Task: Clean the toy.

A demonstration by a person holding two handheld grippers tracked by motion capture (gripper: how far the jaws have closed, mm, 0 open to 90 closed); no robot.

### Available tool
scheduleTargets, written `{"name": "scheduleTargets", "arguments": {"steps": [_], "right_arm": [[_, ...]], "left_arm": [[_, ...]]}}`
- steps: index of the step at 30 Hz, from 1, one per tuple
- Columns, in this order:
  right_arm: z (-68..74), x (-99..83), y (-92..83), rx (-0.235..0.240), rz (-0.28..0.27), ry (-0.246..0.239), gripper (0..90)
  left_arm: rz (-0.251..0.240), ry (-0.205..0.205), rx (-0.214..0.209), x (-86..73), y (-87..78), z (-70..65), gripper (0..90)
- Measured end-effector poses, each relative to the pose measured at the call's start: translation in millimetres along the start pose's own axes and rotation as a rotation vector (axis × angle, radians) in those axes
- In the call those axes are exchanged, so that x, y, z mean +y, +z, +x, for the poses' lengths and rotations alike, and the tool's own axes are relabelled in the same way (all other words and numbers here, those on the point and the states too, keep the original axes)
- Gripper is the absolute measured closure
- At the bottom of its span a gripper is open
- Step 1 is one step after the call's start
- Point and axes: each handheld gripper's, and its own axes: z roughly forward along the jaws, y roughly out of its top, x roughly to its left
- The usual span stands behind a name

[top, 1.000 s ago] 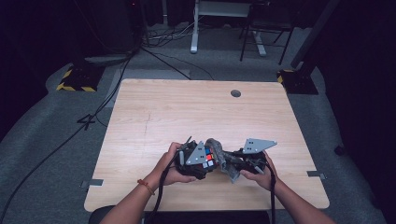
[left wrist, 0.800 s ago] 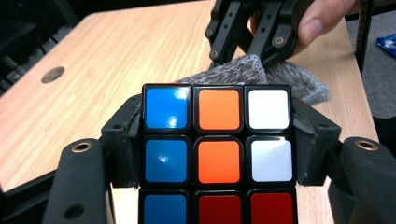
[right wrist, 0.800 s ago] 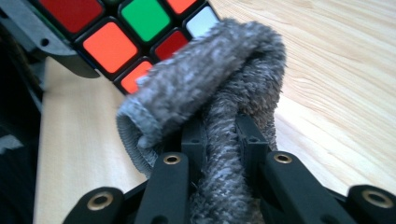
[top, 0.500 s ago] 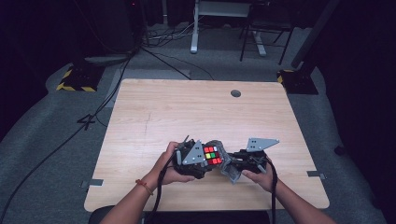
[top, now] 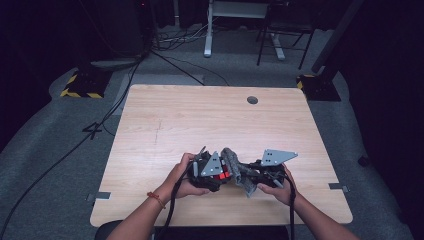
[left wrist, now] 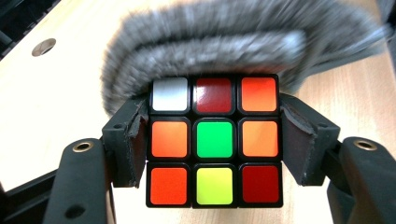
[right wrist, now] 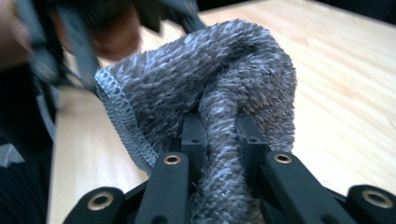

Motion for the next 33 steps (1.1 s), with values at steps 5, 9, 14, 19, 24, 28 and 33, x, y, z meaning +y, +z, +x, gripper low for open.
{"name": "scheduleTargets", "arguments": {"steps": [5,9,14,19,24,28,33], "right_arm": [[-10.4,-13.5,9.6,-0.026,0.102,0.030,77.4],[-12.4,-17.0,13.1,-0.022,0.100,0.047,77.4],[-6.5,-11.6,7.8,-0.017,0.045,0.030,77.5],[7.3,0.7,1.5,-0.019,0.003,-0.017,77.6],[8.1,3.2,-1.0,-0.014,-0.015,-0.023,77.6],[6.5,4.7,-2.9,-0.018,-0.024,-0.027,77.4],[-8.9,-6.0,-0.5,-0.063,0.035,0.017,77.3]], "left_arm": [[-0.038,-0.005,0.012,1.9,-8.6,2.2,33.8],[-0.068,-0.016,0.014,3.1,-13.6,3.3,33.7],[-0.035,0.009,0.032,3.8,-9.3,0.3,33.6],[0.002,0.028,0.041,4.5,-2.5,-3.6,33.4],[0.008,0.012,0.029,3.5,0.2,-2.8,33.5],[-0.011,-0.002,0.023,3.2,-2.5,-0.6,33.7],[-0.070,0.004,0.026,6.7,-11.7,-1.2,33.7]]}}
